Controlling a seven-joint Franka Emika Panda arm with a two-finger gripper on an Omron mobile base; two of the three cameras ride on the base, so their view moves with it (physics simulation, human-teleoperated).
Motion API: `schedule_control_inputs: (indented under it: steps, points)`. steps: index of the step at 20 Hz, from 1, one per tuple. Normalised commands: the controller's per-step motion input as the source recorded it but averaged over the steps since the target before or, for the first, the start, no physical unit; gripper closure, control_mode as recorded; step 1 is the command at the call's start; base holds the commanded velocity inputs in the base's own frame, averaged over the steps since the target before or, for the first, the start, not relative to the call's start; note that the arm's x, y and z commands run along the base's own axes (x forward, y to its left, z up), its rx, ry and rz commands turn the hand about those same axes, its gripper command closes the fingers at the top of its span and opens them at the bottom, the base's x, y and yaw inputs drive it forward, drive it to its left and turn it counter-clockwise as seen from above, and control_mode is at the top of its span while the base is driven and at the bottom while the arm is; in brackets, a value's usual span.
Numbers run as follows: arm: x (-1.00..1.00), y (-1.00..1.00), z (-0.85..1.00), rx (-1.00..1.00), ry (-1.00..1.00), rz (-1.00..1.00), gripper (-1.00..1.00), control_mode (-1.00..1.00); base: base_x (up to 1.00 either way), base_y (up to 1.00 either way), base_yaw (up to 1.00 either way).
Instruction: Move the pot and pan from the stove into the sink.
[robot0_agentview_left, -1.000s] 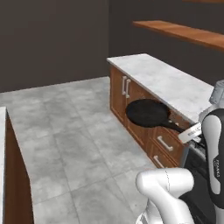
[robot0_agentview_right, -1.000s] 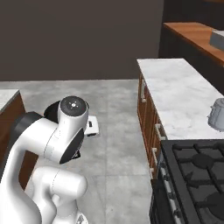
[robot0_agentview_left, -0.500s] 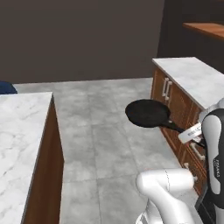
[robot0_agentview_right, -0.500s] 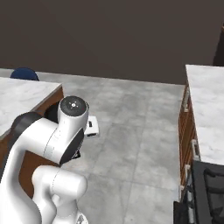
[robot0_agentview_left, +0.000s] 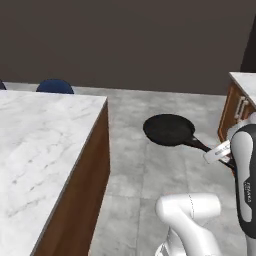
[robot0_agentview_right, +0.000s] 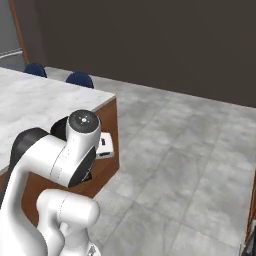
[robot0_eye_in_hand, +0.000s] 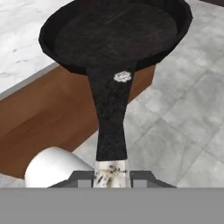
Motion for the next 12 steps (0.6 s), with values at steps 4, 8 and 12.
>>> schedule_control_inputs:
  steps: [4, 8, 12]
  points:
    - [0.0, 0.0, 0.0, 0.0, 0.0, 0.0, 1.0, 1.0, -0.18, -0.03, 0.48]
    - [0.0, 0.0, 0.0, 0.0, 0.0, 0.0, 1.0, 1.0, -0.19, -0.03, 0.48]
    - [0.0, 0.0, 0.0, 0.0, 0.0, 0.0, 1.0, 1.0, -0.18, -0.06, 0.46]
